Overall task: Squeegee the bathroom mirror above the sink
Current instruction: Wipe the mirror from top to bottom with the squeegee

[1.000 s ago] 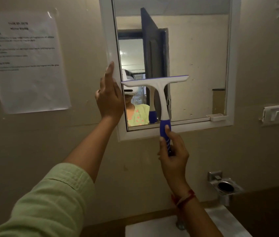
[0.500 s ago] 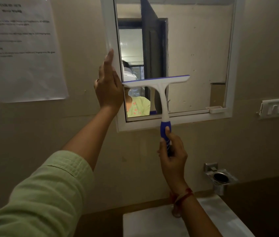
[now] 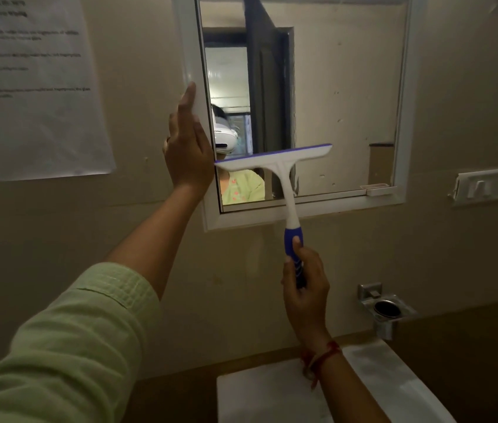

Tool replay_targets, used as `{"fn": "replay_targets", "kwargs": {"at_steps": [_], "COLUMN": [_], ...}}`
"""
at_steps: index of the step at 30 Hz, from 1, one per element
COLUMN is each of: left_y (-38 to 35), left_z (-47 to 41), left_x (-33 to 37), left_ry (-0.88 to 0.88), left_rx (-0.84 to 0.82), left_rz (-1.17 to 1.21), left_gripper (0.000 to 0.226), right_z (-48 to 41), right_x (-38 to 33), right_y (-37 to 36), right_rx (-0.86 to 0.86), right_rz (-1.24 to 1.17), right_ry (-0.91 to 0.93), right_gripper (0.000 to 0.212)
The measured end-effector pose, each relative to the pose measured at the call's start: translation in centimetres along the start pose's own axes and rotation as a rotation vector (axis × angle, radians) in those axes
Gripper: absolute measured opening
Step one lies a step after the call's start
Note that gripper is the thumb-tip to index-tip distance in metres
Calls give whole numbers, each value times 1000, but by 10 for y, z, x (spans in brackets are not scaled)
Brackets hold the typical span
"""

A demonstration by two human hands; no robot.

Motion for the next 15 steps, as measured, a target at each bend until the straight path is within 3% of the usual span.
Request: {"fn": "replay_targets", "kwargs": {"at_steps": [3, 6, 10, 15], "left_y": [0, 1, 1, 1], "left_z": [0, 0, 0, 1], "left_x": [-1, 2, 4, 7], "left_ry": [-5, 12, -13, -46], "left_rx": [2, 9, 13, 10], "left_rz": [-10, -7, -24, -20], "left_gripper": [40, 40, 40, 40], "right_z": [30, 56, 36, 19], "right_x": [13, 21, 11, 7], "right_y": [0, 1, 2, 2], "right_rx": [-51, -64, -31, -42], "right_rz": [28, 37, 19, 27], "right_ry": [-14, -55, -88, -70], "right_gripper": [32, 44, 32, 32]}}
Point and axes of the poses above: each hand's wrist, its own z-axis away from the middle knuckle, its own y-axis out of the back of the hand, x = y × z, the point moved 3 cm from there along -z, towards the middle knuckle, and after that the axes turned 11 degrees about z, right-handed, at the moved point
